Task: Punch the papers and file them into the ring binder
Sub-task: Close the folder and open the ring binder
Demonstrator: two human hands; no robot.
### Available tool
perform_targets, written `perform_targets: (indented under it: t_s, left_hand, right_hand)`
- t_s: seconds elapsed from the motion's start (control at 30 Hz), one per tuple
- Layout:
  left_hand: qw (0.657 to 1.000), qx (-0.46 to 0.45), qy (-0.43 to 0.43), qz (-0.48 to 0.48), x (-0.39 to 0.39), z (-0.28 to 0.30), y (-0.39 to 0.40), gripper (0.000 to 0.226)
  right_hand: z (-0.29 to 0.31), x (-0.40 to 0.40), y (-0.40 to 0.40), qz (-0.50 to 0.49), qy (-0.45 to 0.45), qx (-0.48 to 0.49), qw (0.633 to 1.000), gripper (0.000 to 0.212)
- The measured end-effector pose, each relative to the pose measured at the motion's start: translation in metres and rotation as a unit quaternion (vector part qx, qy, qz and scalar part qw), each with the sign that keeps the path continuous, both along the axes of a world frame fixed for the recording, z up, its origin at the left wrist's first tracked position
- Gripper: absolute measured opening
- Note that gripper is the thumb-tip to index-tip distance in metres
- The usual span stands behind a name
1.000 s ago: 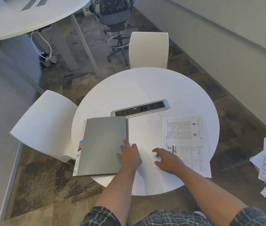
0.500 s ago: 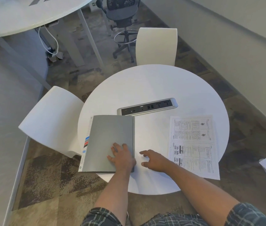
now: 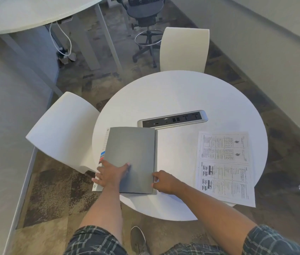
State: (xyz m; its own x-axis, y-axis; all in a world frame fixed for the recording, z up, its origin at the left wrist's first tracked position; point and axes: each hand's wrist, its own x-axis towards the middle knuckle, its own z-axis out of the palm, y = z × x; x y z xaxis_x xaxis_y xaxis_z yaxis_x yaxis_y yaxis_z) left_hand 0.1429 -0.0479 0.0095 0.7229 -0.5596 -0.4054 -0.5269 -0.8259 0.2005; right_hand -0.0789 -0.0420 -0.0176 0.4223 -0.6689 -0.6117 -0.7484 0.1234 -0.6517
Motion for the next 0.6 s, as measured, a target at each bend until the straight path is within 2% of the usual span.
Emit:
perform_targets:
  t_s: [0.17,0.3,0.43,0.53,0.6]
  left_hand:
    - [1.000,-0.012,0.009,-0.004,0.010,-0.007,-0.003,0.127]
    - [0.999,-0.010,0.032,0.019,0.020,-0.010,-0.001,0.132]
    - [0.998,-0.029,0.048,0.016,0.024,-0.012,0.005,0.134]
    - [0.999,-0.007,0.044,0.012,0.015,-0.014,0.009,0.135]
    - [0.999,0.002,0.044,0.011,0.008,-0.014,0.012,0.136]
  right_hand:
    - [-0.001,-0.001,-0.004,-0.043,-0.036,0.007,0.998,0.048]
    - [-0.001,-0.007,-0.010,-0.063,-0.066,0.036,0.995,0.044]
    - [-0.001,-0.011,-0.010,-0.082,-0.068,0.062,0.992,0.054]
    - [-0.005,-0.013,-0.011,-0.107,-0.057,0.063,0.991,0.058]
    - [-0.008,-0.015,-0.014,-0.123,-0.058,0.071,0.988,0.053]
